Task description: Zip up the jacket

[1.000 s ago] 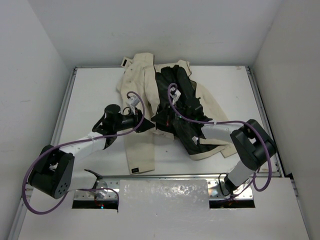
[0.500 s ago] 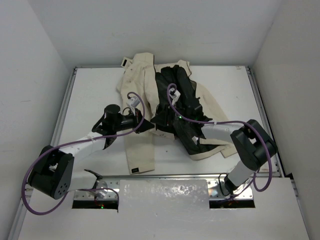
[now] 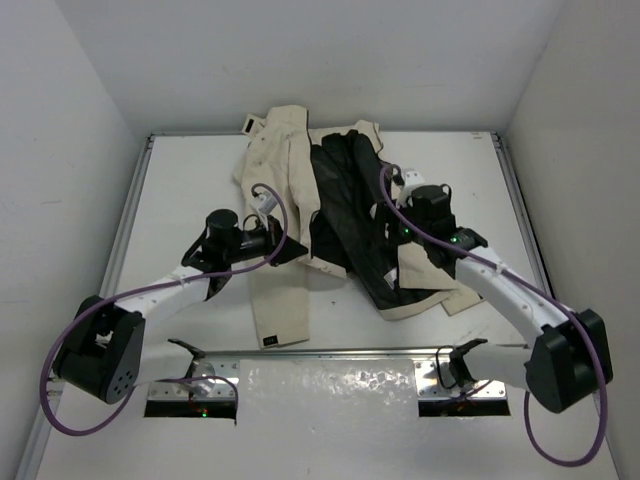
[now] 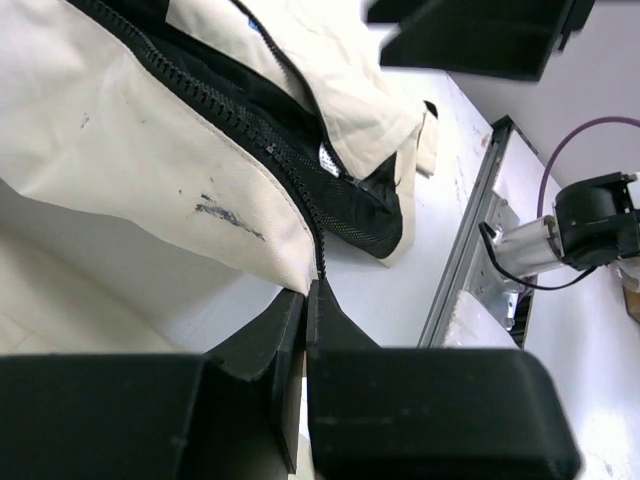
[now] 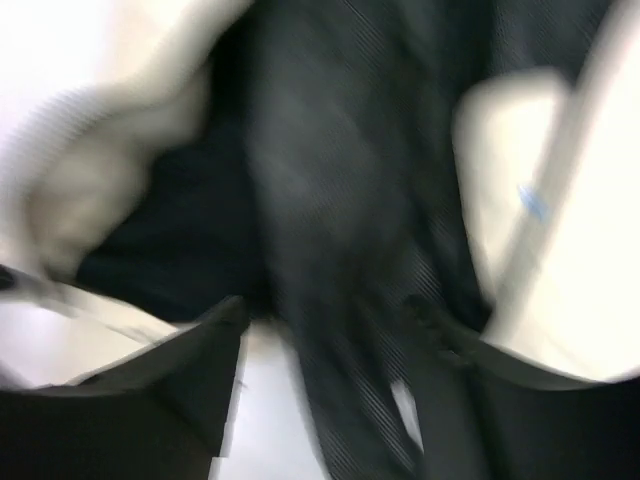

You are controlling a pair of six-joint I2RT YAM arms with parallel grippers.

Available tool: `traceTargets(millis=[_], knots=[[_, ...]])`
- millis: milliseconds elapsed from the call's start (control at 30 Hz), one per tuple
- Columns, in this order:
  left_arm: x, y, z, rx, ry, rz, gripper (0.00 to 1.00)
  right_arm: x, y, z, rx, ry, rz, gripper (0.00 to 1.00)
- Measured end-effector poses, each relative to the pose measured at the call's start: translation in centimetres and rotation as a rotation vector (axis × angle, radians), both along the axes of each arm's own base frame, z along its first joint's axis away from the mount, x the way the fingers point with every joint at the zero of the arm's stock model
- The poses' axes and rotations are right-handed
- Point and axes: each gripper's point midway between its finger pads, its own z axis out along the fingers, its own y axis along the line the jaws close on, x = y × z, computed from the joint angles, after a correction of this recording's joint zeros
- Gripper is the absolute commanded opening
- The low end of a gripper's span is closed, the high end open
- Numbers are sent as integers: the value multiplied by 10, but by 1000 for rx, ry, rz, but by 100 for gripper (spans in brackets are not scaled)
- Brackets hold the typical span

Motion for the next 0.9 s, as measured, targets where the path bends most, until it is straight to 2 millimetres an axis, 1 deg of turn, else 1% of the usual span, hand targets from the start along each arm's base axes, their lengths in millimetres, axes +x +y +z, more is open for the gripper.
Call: traceTargets(millis=[33,67,100,133,233,300,400,533,600,733,900], knots=[[0,0,-1,2,3,3,0,-6,-12,-9,-49,29,-33,45],[0,1,-3,5,6,7,0,-14,-26,-22,-103,67,-63,42],[0,1,-4,6,7,10,0,-23,-36,-36,-146,110,-86,42],[0,2,-4,8,9,13,0,-32,-49,-52,-195,162,-118,45],[1,2,-5,10,8,21,0,-60,-83,-96,-332,323,-196,62],[2,3,-4,10,6,23,0,-69,-97,-110,-394,384,-229,64],[2,3,-3,10,1,28,0,-72,-105,-124,-448,427,-246,65],[1,5,-3,13,-2,37,0,-76,-114,-141,-516,477,-249,63],[1,5,-2,15,-5,39,0,-76,-118,-144,-542,480,-254,63],[2,6,-2,18,-8,45,0,-72,-123,-143,-572,458,-265,64],[3,7,-5,23,-5,56,0,-68,-121,-150,-577,453,-266,62]])
